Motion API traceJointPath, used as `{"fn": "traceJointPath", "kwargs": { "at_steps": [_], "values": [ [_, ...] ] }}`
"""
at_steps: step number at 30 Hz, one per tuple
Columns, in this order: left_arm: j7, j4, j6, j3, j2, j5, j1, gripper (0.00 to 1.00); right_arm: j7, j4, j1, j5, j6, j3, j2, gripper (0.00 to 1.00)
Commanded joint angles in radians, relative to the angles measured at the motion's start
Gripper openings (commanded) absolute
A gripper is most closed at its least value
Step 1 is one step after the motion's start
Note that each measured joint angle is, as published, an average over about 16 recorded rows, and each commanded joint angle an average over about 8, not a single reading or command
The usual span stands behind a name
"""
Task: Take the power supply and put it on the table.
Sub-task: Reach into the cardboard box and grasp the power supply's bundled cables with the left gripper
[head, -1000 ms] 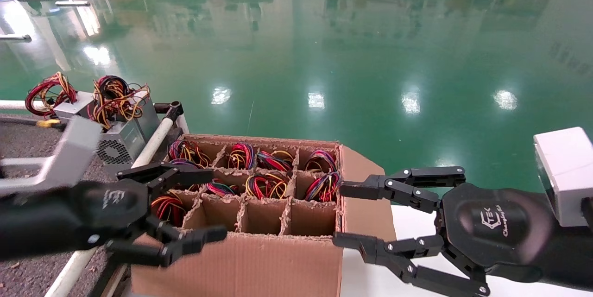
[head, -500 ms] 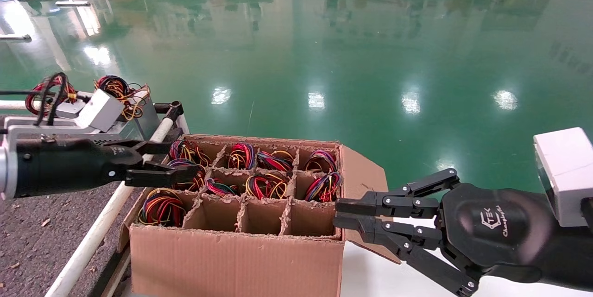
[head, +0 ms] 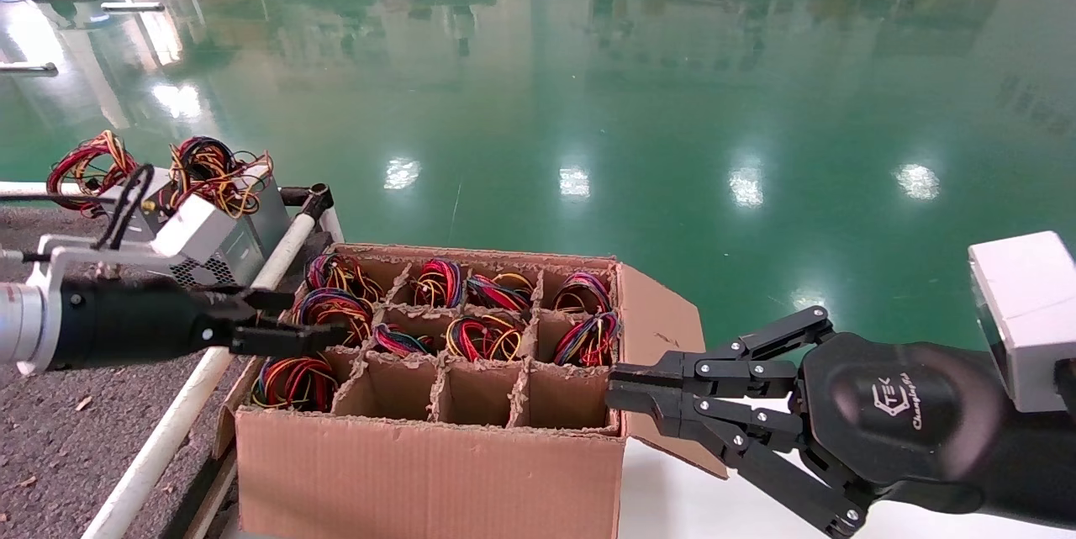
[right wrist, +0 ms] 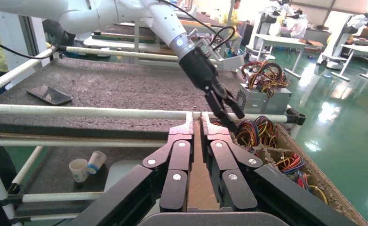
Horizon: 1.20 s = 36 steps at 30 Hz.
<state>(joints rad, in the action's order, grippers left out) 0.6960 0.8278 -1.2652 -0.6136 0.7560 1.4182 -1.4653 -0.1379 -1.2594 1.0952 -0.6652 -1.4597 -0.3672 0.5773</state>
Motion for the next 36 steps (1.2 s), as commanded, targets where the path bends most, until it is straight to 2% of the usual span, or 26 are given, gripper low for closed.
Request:
{"fn": "traceJointPath", "kwargs": {
  "at_steps": [1, 5, 6, 7, 24, 36],
  "values": [
    [-0.006, -0.008, -0.002, -0.003, 0.0, 0.003, 0.004, 0.62, 0.0, 0.0, 0.0, 0.0, 0.0, 0.0, 0.0, 1.0],
    [-0.001, 0.001, -0.012, -0.003, -0.012, -0.001, 0.013, 0.12, 0.0, 0.0, 0.0, 0.0, 0.0, 0.0, 0.0, 1.0],
    [0.002, 0.004, -0.014, -0.003, -0.015, -0.002, 0.015, 0.04, 0.0, 0.0, 0.0, 0.0, 0.0, 0.0, 0.0, 1.0],
    [0.005, 0.007, -0.016, -0.003, -0.017, -0.003, 0.018, 0.0, 0.0, 0.0, 0.0, 0.0, 0.0, 0.0, 0.0, 1.0],
    [0.059, 0.096, -0.039, -0.009, -0.06, -0.013, 0.063, 0.0, 0.0, 0.0, 0.0, 0.0, 0.0, 0.0, 0.0, 1.0],
    [0.084, 0.107, -0.039, -0.006, -0.084, -0.012, 0.066, 0.0, 0.0, 0.0, 0.0, 0.0, 0.0, 0.0, 0.0, 1.0]
  ]
}}
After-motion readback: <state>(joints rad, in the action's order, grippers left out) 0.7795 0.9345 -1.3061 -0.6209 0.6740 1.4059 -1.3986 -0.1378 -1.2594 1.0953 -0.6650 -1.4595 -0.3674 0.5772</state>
